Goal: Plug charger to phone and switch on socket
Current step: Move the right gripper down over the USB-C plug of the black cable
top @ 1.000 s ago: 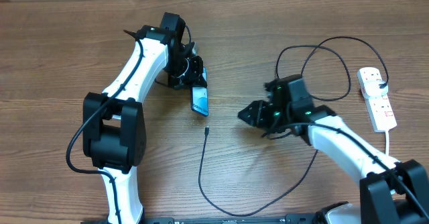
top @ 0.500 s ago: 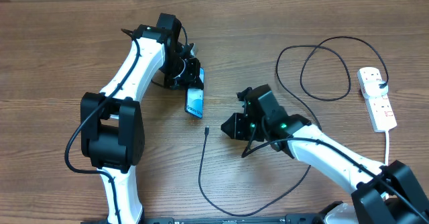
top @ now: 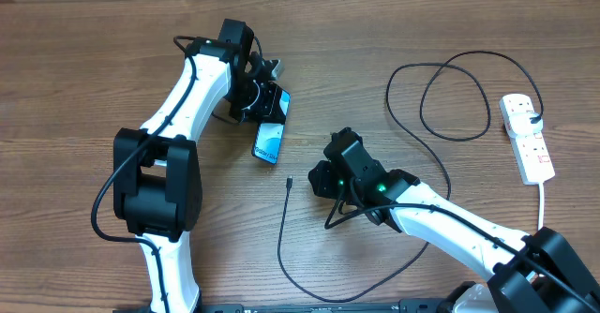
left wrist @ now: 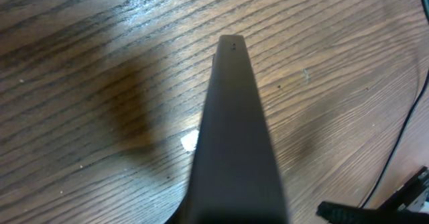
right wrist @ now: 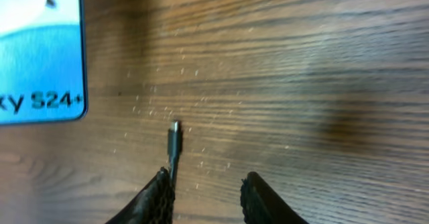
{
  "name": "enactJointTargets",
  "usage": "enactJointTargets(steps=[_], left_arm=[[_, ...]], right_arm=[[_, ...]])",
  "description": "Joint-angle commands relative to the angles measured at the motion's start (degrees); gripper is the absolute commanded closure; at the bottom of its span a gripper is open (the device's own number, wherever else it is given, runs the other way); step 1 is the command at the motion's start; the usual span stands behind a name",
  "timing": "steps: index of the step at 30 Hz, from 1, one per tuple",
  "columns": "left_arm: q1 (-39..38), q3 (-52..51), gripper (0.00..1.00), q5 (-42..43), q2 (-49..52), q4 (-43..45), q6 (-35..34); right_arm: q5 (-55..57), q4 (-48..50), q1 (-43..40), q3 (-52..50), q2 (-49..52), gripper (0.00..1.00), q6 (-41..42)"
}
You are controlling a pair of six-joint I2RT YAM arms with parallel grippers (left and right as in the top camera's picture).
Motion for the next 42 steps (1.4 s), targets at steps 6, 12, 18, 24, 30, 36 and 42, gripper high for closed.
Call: enactJointTargets(steps=[6,12,18,24,30,36,42], left_arm=[[0.31,-0.35,0.96,0.66,-1.03,0.28,2.32],[0.31,-0.35,0.96,0.61,-1.03,0.66,2.12],[0.57,-0.35,0.96,0.33,-1.03,0.66,2.10],[1.84,-0.35,0.96,0.37,-1.03,0.72,0.74],[3.39,-0.57,0.96,0.61,-1.03,0.81,0.13],[3.41,-0.57,0.96,0.59,-1.03,0.74,0.17],[3.41,-0.57,0.96,0.59,-1.03,0.74,0.15]], right_arm=[[3.48,2.51,0.28,0.20,3.63,0.60,2.89],[4.04,3.15,0.28,0.24,4.04,0.61,3.04],[4.15,1.66,0.28,2.01,4.04,0.65,3.72],[4.11,-2.60,0.42,6.58,5.42,0.72,3.69],[3.91,-5.46,2.93,11.74,11.43,0.71,0.57],[4.44,-5.77,4.33,13.79,14.19,0.71,0.42],[6.16,-4.96,6.86,13.79,15.52,0.72,0.63]])
